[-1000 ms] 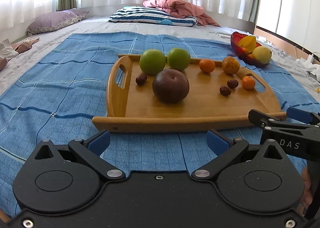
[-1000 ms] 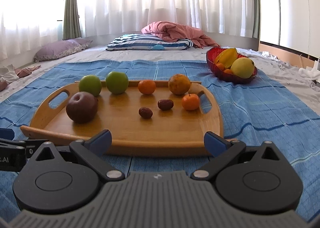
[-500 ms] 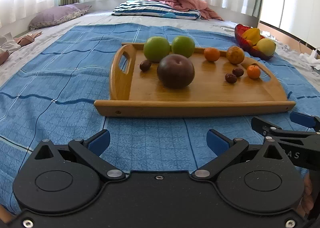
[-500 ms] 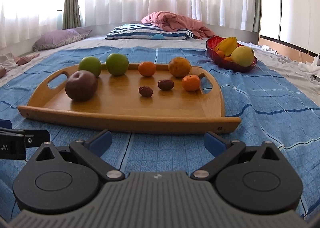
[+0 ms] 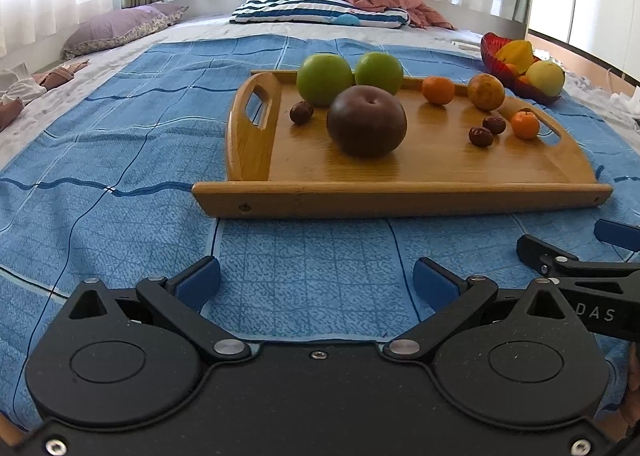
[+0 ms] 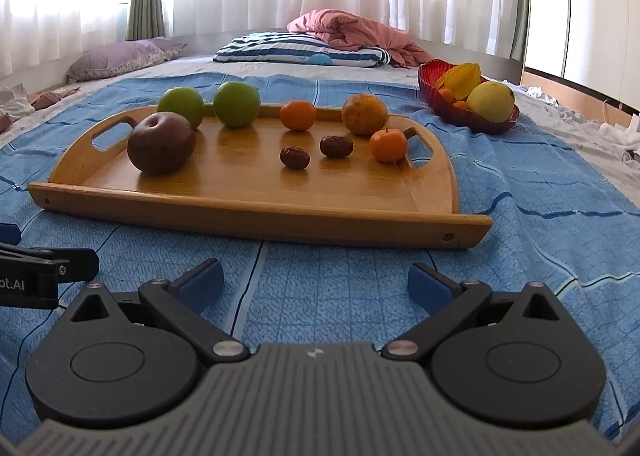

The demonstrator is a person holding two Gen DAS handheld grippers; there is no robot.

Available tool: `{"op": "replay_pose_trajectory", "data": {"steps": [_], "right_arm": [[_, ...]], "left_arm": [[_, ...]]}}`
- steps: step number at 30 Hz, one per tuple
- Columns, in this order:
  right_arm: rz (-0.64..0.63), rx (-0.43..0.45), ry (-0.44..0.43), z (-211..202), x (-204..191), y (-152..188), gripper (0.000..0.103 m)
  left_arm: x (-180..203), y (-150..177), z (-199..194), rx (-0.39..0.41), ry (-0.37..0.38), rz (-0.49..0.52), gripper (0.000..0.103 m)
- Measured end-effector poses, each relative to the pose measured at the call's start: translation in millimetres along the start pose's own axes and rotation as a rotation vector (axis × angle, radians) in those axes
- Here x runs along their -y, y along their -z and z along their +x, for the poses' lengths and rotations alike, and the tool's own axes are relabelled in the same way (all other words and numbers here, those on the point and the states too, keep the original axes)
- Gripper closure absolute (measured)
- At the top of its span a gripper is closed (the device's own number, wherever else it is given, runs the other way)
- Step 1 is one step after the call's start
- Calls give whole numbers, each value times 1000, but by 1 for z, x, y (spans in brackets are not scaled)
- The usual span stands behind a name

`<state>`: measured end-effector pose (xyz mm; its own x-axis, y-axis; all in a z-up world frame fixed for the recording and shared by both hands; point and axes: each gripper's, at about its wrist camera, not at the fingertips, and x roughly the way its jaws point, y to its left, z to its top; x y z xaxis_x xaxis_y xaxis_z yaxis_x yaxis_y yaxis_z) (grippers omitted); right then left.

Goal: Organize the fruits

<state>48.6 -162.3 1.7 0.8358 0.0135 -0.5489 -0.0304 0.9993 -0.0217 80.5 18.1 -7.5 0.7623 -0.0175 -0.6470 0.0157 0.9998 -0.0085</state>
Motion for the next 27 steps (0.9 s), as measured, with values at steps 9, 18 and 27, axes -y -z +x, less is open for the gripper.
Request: {"op": "replay_pose_trajectory", "data": {"steps": [9, 18, 27], "right_arm": [[2, 2, -3, 3, 1, 4, 0], [1, 2, -5, 4, 0, 5, 0], [0, 1, -5, 4, 0, 5, 0]], "left_arm": [[-4, 0, 5, 4, -4, -17, 0], [-4, 3, 6, 19, -3, -15, 0], [-5, 3, 6, 20, -5, -13, 0]]}}
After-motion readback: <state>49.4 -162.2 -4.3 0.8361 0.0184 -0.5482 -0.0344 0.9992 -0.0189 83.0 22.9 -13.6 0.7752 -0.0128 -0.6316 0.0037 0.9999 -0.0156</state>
